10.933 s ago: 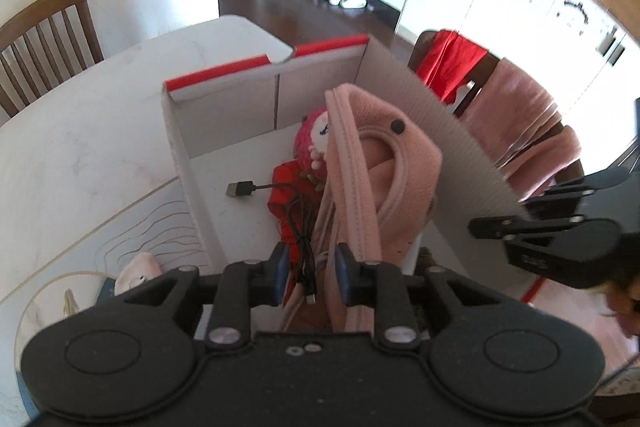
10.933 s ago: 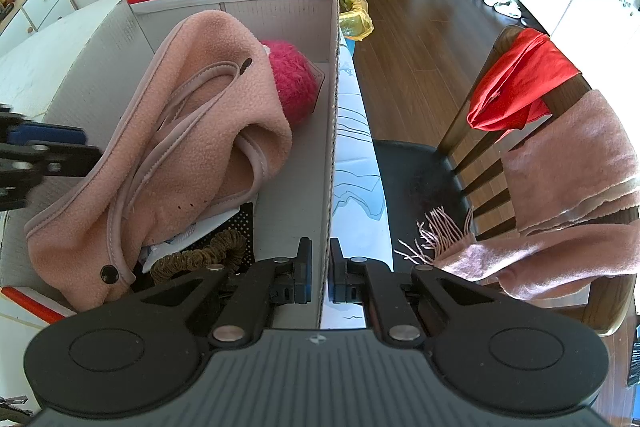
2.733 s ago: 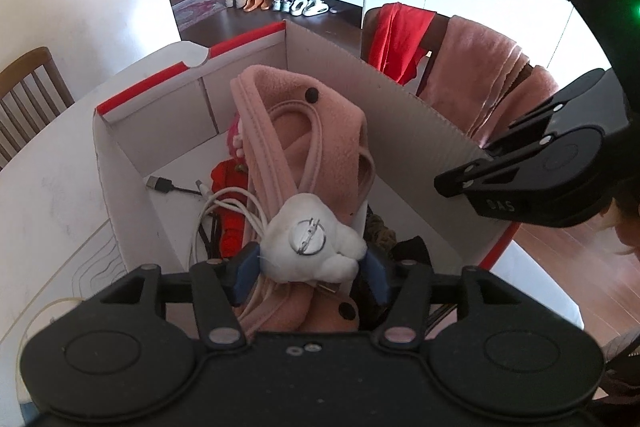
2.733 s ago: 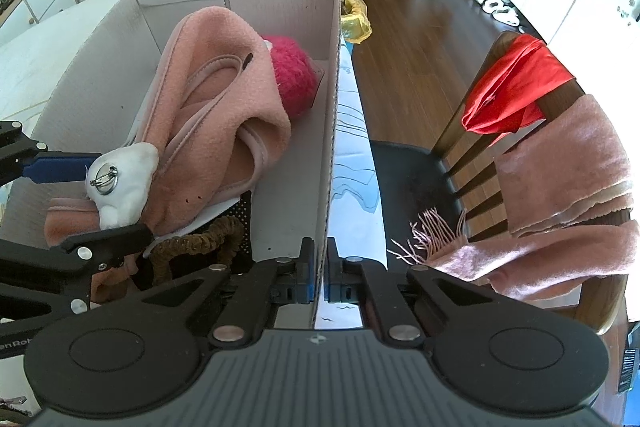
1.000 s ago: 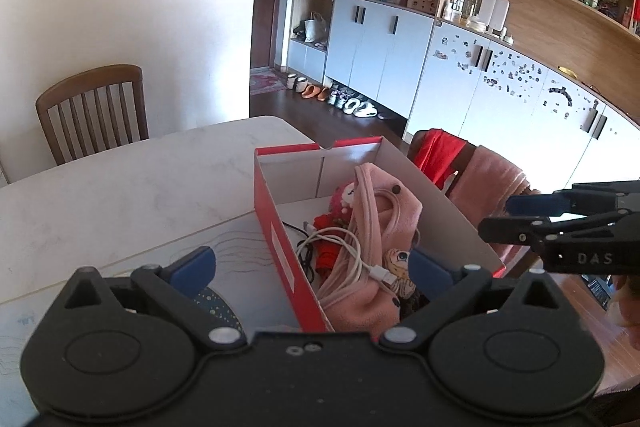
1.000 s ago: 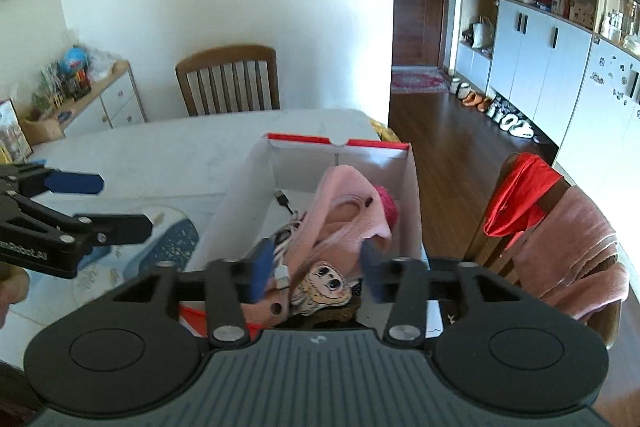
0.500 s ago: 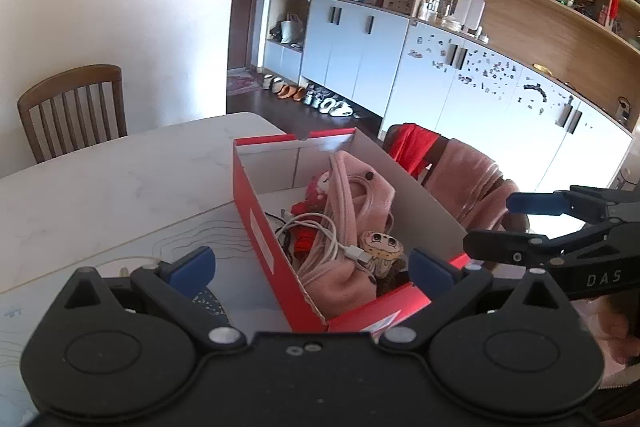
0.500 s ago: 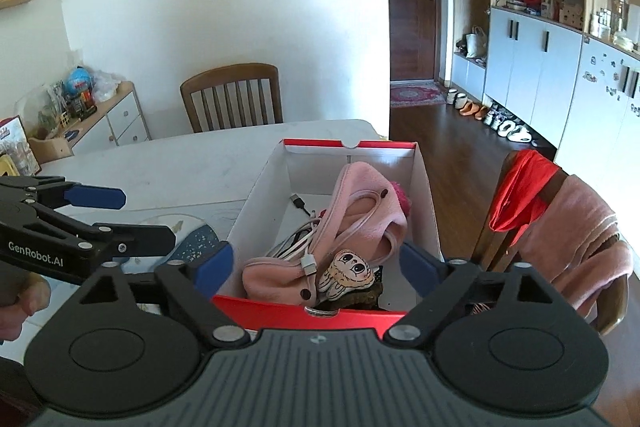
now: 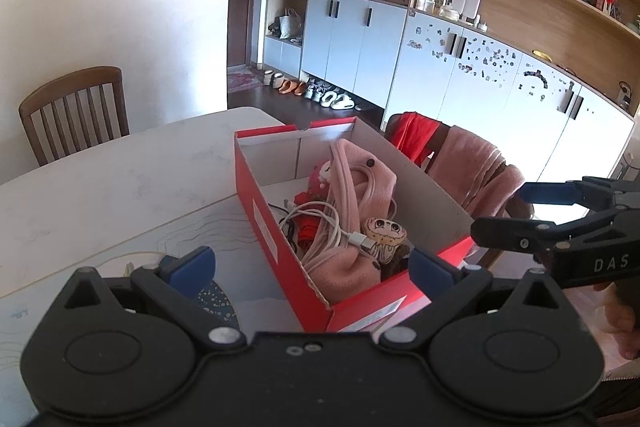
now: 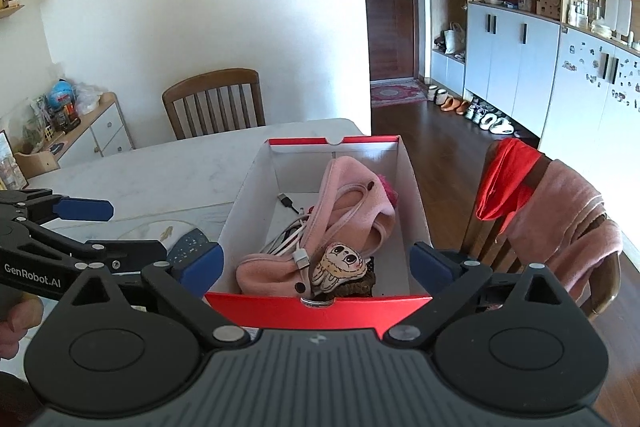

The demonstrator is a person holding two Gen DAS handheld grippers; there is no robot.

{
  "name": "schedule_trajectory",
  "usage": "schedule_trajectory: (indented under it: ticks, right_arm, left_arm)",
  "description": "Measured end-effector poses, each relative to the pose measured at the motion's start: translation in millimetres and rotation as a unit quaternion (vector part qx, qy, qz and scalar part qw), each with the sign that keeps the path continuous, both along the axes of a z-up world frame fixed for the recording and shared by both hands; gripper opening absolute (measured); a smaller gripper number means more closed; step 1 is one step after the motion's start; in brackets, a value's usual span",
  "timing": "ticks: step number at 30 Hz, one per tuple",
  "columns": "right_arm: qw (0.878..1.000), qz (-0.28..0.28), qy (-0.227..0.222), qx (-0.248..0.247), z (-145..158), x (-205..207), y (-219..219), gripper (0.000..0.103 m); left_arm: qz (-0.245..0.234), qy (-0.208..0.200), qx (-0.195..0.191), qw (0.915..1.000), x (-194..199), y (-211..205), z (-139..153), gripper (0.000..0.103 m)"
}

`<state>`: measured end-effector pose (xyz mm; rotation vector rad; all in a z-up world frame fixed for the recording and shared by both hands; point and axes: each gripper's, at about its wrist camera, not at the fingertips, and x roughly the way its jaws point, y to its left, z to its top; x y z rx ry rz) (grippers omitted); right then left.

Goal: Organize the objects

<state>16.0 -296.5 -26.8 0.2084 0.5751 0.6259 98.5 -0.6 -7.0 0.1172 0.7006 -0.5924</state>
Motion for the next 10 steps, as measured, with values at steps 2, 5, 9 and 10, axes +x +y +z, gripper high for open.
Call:
schedule_trajectory:
  ticks: [2, 5, 9, 10]
  right_arm:
    - [1.0, 0.001, 0.001, -0.003, -0.1, -0.9, 1.0, 0.1]
    - [1.0, 0.002, 0.004, -0.006, -1.1, -0.9, 1.7, 0.1]
    - [1.0, 0.0, 0.008, -0.006, -2.2, 0.5, 1.7, 0.1]
    - [1.0, 0.0, 0.009, -0.006, -2.3, 0.7, 1.5, 0.1]
  left_arm:
    - [-0.002, 0.001, 0.0, 1.0, -0.4, 0.1, -0.7, 0.103]
    - [-0.004, 0.001, 0.001, 1.0, -1.3, -0.3, -1.4, 0.103]
    - [-0.006, 0.003, -0.002, 1.0, -1.4, -0.8, -1.7, 0.103]
    - [-0.008, 0.004, -0.002, 1.0, -1.5, -1.1, -1.9, 0.103]
